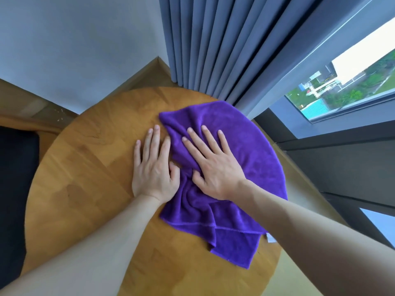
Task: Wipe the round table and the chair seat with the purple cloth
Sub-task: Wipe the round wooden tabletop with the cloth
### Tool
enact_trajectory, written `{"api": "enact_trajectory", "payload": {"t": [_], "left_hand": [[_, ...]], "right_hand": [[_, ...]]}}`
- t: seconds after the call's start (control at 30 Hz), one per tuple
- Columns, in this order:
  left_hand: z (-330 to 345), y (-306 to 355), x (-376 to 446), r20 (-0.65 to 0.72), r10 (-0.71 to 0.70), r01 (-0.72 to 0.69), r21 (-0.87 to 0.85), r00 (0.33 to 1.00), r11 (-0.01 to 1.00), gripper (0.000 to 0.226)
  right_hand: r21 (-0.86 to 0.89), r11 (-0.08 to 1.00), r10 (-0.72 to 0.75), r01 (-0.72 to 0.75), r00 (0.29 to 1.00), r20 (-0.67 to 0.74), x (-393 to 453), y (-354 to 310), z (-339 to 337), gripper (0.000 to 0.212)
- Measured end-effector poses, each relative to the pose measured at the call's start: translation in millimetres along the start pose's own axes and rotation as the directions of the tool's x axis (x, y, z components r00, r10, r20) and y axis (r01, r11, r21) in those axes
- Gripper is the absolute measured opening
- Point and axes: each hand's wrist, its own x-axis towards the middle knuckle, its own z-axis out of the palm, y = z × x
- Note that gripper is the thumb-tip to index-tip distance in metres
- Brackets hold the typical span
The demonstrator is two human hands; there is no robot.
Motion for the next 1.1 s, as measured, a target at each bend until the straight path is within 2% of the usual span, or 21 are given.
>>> {"api": "enact_trajectory", "payload": {"t": [0.07,0.13,0.2,0.27,0.37,0.43,0.57,0.7,0.73,0.8,0.87,0.93,1.0,1.1], "left_hand": [[-1,0,1,-0.001,0.002,-0.002,0.0,1.0,1.0,0.069],[-2,0,1,0.002,-0.001,0.001,0.001,1.0,1.0,0.072],[-2,1,2,0.013,-0.004,0.004,0.003,1.0,1.0,0.077],[-1,0,3,0.015,-0.004,0.004,0.003,1.0,1.0,0.078],[-1,0,2,0.022,-0.001,0.001,0.01,1.0,1.0,0.078],[-1,0,1,0.026,0.004,-0.004,0.016,1.0,1.0,0.077],[-2,1,0,0.021,0.002,-0.003,0.008,1.0,1.0,0.071],[-3,1,1,0.006,0.003,-0.003,-0.023,1.0,1.0,0.069],[-3,1,2,0.006,0.0,0.0,-0.024,1.0,1.0,0.071],[-3,1,3,0.018,-0.008,0.009,-0.021,1.0,1.0,0.076],[-3,0,3,0.029,-0.007,0.008,-0.011,1.0,1.0,0.078],[-2,0,2,0.034,-0.006,0.006,-0.005,0.999,1.0,0.079],[-2,0,1,0.037,-0.006,0.006,0.002,0.999,1.0,0.077],[-2,0,0,0.029,-0.003,0.003,0.003,1.0,1.0,0.071]], "right_hand": [[-0.031,0.994,-0.103,0.104,0.994,0.02,-8,16,-4,0.083],[-0.024,0.997,-0.075,0.075,0.997,-0.001,-6,30,-7,0.084],[0.045,0.99,0.134,-0.131,0.988,-0.071,8,29,-10,0.084],[0.134,0.93,0.357,-0.342,0.927,-0.112,30,11,-10,0.083],[0.183,0.874,0.474,-0.449,0.872,-0.123,50,-15,-5,0.083],[0.167,0.899,0.426,-0.405,0.897,-0.121,45,-19,-2,0.081],[0.109,0.977,0.192,-0.182,0.978,-0.084,9,-24,6,0.078],[0.04,0.998,-0.037,0.038,0.999,-0.025,-10,8,3,0.083],[0.038,0.999,-0.027,0.028,0.999,-0.025,-8,18,-1,0.083],[0.065,0.991,0.123,-0.119,0.991,-0.062,5,24,-7,0.082],[0.101,0.953,0.295,-0.285,0.951,-0.095,24,11,-9,0.082],[0.128,0.92,0.383,-0.37,0.918,-0.103,36,-5,-8,0.081],[0.134,0.924,0.371,-0.358,0.924,-0.092,36,-13,-4,0.078],[0.097,0.987,0.137,-0.131,0.988,-0.064,13,-11,2,0.076]]}}
